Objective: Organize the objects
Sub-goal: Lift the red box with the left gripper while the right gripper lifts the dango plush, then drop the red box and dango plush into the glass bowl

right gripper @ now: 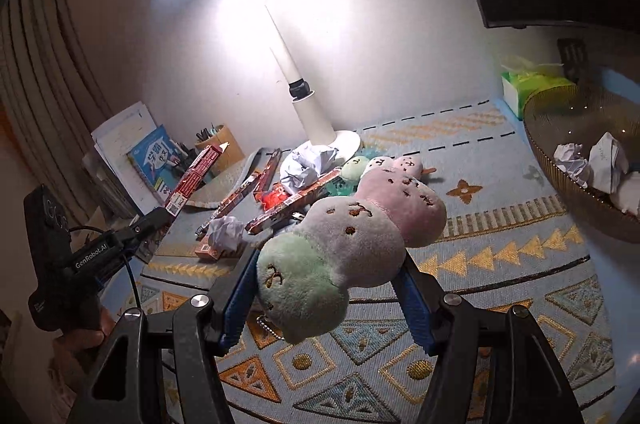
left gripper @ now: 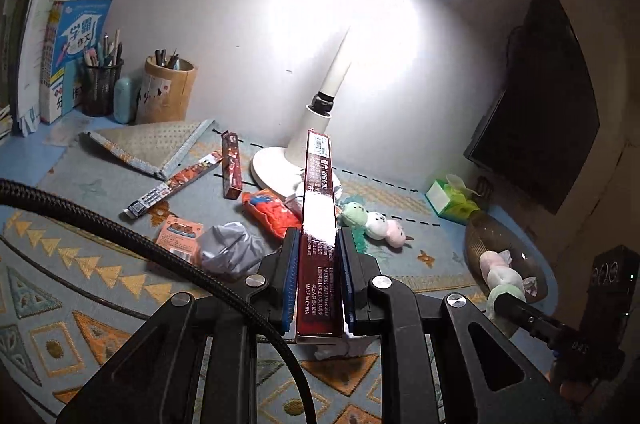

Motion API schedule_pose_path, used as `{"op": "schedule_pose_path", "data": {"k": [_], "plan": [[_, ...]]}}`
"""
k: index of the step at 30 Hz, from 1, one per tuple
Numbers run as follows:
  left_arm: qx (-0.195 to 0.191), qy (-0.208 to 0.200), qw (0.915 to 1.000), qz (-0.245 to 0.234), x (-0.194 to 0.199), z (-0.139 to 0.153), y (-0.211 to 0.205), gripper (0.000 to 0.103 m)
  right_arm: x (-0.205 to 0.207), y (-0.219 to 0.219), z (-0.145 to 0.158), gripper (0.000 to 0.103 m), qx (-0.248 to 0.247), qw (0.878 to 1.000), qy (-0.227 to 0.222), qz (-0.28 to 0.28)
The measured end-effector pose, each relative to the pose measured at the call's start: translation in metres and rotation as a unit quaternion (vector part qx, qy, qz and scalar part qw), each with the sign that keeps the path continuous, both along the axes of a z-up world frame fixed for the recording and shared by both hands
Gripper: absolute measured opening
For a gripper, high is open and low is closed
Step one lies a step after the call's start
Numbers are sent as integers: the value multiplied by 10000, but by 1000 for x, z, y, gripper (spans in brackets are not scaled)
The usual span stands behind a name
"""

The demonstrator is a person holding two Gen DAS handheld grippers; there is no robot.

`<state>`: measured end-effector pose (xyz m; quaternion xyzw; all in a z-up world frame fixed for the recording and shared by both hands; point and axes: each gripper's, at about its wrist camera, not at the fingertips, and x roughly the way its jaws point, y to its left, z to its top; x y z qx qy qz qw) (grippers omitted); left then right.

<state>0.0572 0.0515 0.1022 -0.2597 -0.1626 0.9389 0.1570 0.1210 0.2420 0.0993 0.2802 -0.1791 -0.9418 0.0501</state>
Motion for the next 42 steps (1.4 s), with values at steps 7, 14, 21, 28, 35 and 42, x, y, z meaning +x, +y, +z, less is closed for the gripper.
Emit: {"op": "schedule_pose_path", "data": {"k": [7,14,21,28,35,42], "plan": [[-39,175,9971,-737,-15,19,64,15,14,56,7,64,106,9987,153,-476],[26,380,9890,-1431,-41,42,154,15,23,155,32,64,294,9910,304,-1271],[29,431,9754,-2160,-55,38,254,15,24,237,60,64,663,9811,248,-1801],[87,305,9646,-2619,-64,23,319,15,5,274,69,65,776,9812,59,-1768],[-1009,737,9461,-2989,-43,13,351,103,-29,295,39,99,206,9761,-938,-1949],[-599,769,9579,-2700,-35,29,296,103,-8,269,47,103,-499,9790,-275,-1958]]}}
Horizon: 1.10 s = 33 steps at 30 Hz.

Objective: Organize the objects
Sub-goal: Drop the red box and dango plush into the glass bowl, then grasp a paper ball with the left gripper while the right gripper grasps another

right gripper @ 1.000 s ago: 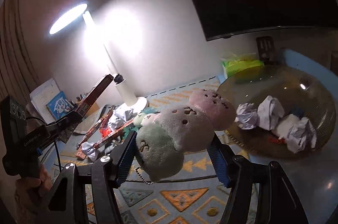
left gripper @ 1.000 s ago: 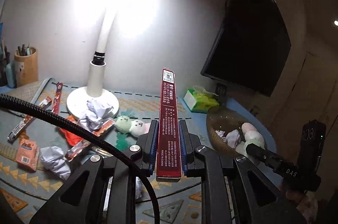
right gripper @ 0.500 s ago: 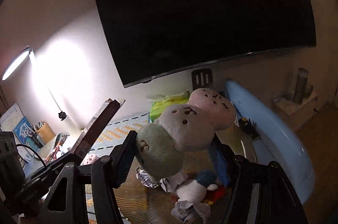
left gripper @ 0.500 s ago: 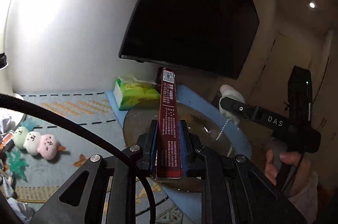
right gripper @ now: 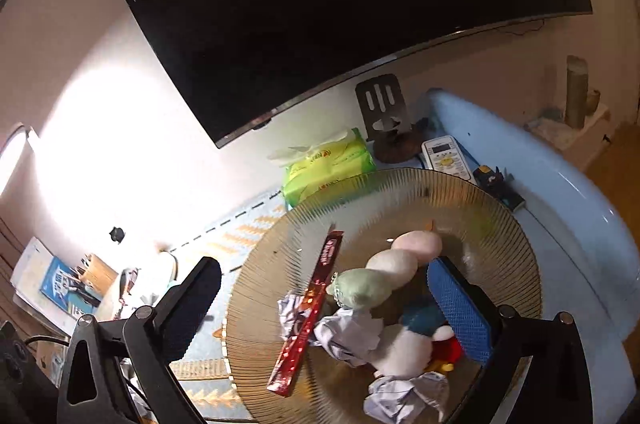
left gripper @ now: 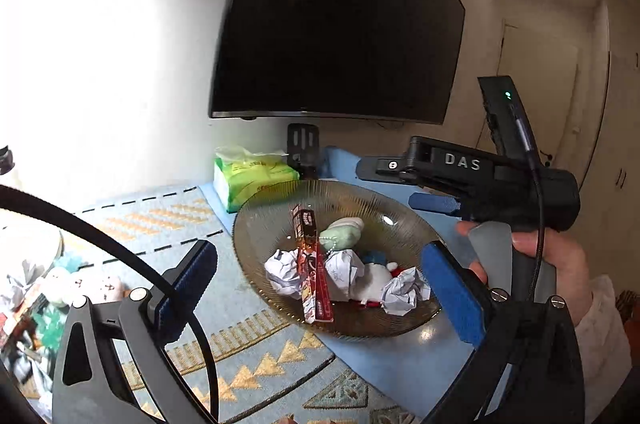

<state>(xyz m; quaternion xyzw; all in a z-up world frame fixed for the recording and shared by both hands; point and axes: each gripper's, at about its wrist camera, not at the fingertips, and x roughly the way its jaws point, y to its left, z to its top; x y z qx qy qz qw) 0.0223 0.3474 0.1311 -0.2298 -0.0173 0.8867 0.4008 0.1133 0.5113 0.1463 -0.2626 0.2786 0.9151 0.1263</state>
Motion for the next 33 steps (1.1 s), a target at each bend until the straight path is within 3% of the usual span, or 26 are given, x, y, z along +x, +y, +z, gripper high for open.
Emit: {"op": "schedule_pose_path", "data": {"k": [5,8,13,16,20,25,29,33], "plan": [[-199,116,9982,561,4,22,-57,103,-7,-48,10,103,-461,9978,403,262],[-395,107,9933,1085,0,32,-102,103,-17,-93,10,103,-482,9960,422,629],[-779,-2,9752,2072,-5,34,-193,103,-42,-176,1,103,-206,9911,230,1295],[-1008,-248,9641,2446,-4,17,-243,103,-56,-223,-16,103,68,9870,58,1602],[-1102,-712,9663,2214,8,-24,-279,103,-76,-278,-54,103,491,9727,-441,2223],[-1631,-883,9679,1695,27,-76,-264,103,-82,-319,-99,103,1434,9419,-1035,2857],[-2240,-600,9585,1661,30,-98,-237,103,-77,-315,-108,103,1221,9430,-976,2938],[-2267,-733,9593,1519,17,-101,-221,103,-80,-311,-116,103,1413,9419,-1146,2822]]}}
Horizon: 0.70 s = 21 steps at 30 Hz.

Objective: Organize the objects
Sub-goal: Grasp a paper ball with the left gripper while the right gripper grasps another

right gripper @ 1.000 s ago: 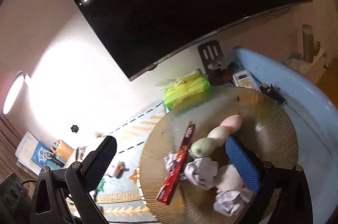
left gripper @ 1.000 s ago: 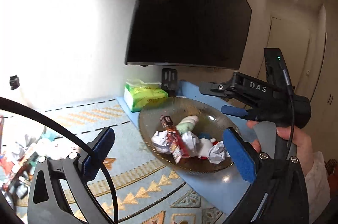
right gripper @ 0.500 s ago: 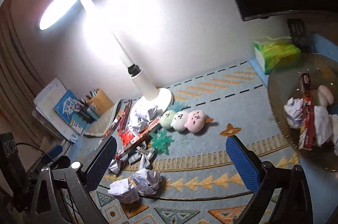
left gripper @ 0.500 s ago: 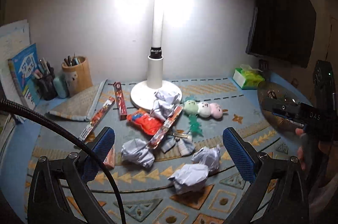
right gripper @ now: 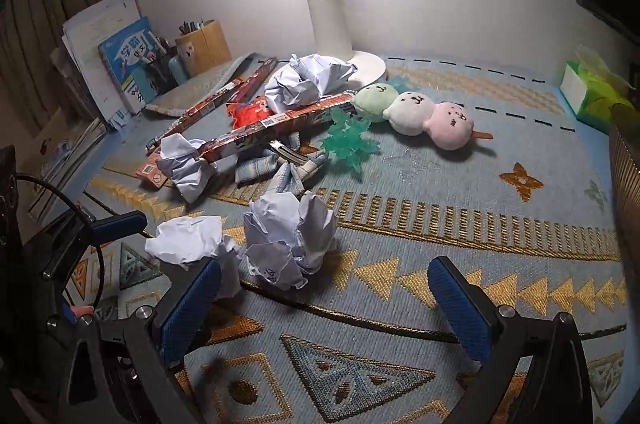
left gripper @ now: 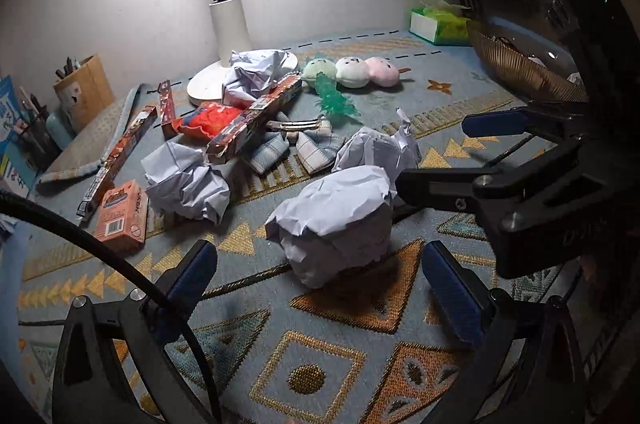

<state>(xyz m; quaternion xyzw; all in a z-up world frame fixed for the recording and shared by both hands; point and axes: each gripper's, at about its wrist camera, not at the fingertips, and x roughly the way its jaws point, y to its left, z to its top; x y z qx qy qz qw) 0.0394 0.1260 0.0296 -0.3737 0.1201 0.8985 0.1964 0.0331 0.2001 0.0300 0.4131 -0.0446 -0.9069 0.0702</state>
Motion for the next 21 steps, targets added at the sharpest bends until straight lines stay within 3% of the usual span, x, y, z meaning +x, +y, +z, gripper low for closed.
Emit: {"op": "schedule_pose_path", "data": {"k": [3,5,9,21], "plan": [[-82,-37,9999,90,-11,-2,7,103,-9,3,-7,103,-224,9997,-126,-3],[-359,-342,9984,261,-23,-14,12,103,-14,0,-12,103,-294,9994,-202,34],[54,-769,9963,379,-37,-20,1,103,-21,-6,-13,103,-114,9997,-226,38],[50,-766,9962,402,-36,-21,0,103,-21,-7,-14,103,-85,9997,-224,-9]]}}
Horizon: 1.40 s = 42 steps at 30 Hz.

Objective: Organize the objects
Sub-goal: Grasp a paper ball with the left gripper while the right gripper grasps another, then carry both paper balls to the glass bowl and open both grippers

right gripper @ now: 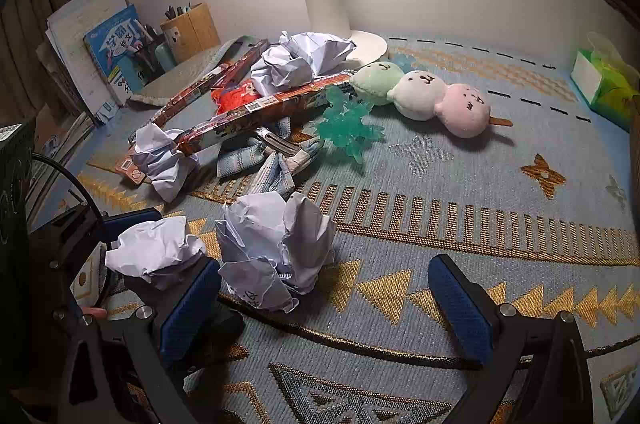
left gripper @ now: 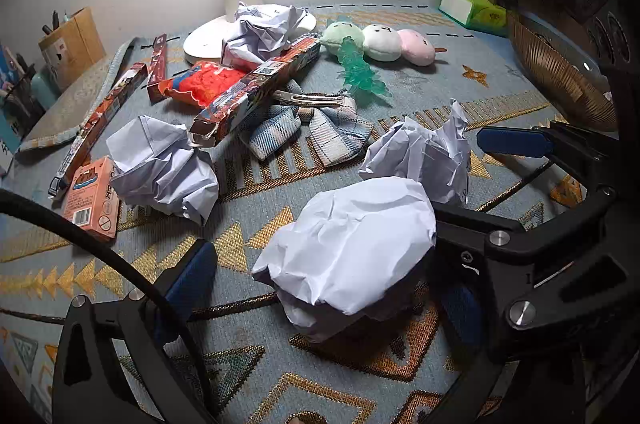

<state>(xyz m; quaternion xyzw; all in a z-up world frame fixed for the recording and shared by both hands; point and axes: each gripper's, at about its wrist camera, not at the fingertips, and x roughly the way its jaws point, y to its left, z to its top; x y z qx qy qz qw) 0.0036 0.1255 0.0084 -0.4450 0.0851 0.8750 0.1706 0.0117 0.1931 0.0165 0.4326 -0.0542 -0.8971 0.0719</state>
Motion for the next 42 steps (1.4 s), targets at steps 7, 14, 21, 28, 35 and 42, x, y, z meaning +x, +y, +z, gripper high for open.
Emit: {"op": "schedule_pose_path", "data": {"k": [7,14,21,28,35,42], "plan": [[-45,418,9990,-153,13,12,4,49,6,34,3,40,-1532,9876,317,-110],[-405,1052,9936,-116,26,25,13,50,24,52,13,40,-2317,9675,978,-245],[-298,1130,9931,-89,28,30,12,51,32,58,17,40,-2457,9611,1231,-280],[625,1019,9928,6,19,56,28,50,53,77,17,40,-2735,9438,1721,-696],[816,1408,9858,-423,24,89,67,50,72,113,30,41,-3130,9218,1922,-1240],[942,1478,9827,-600,27,104,77,50,109,146,98,41,-2516,9182,2585,-1636]]}}
